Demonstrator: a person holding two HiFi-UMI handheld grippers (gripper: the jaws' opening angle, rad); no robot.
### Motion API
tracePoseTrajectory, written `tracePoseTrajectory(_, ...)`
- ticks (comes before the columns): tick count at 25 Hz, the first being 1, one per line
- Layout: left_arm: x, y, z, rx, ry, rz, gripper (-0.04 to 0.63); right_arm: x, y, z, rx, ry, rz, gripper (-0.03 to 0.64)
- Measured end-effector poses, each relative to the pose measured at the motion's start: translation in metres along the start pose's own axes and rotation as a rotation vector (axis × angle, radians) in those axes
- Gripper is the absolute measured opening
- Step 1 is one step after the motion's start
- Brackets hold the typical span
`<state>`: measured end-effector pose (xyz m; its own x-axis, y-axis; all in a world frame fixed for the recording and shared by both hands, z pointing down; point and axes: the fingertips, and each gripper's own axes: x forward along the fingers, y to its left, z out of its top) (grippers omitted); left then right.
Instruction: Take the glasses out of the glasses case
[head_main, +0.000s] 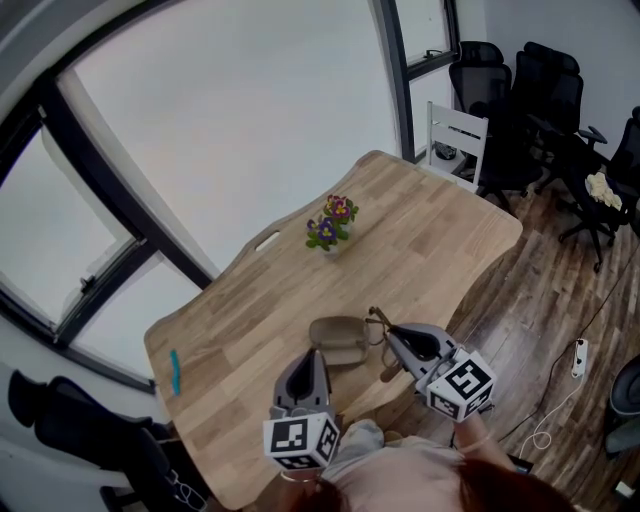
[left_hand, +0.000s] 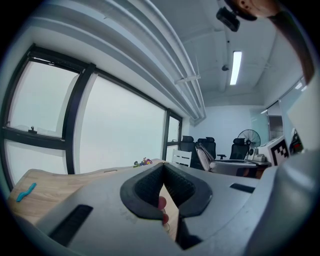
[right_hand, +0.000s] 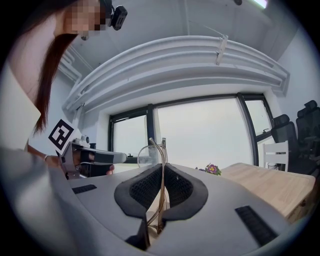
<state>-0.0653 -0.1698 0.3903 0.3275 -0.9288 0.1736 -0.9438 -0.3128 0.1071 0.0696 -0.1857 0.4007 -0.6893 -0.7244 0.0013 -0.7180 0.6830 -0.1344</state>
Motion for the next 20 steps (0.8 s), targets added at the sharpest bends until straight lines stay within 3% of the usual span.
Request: tracePoseTrajectory(20,0.004,0.013,-0.008,-0.001,0.040,-0.002,0.001,0.011,0.004,0.006,-0.020,0.009,0.026,0.012)
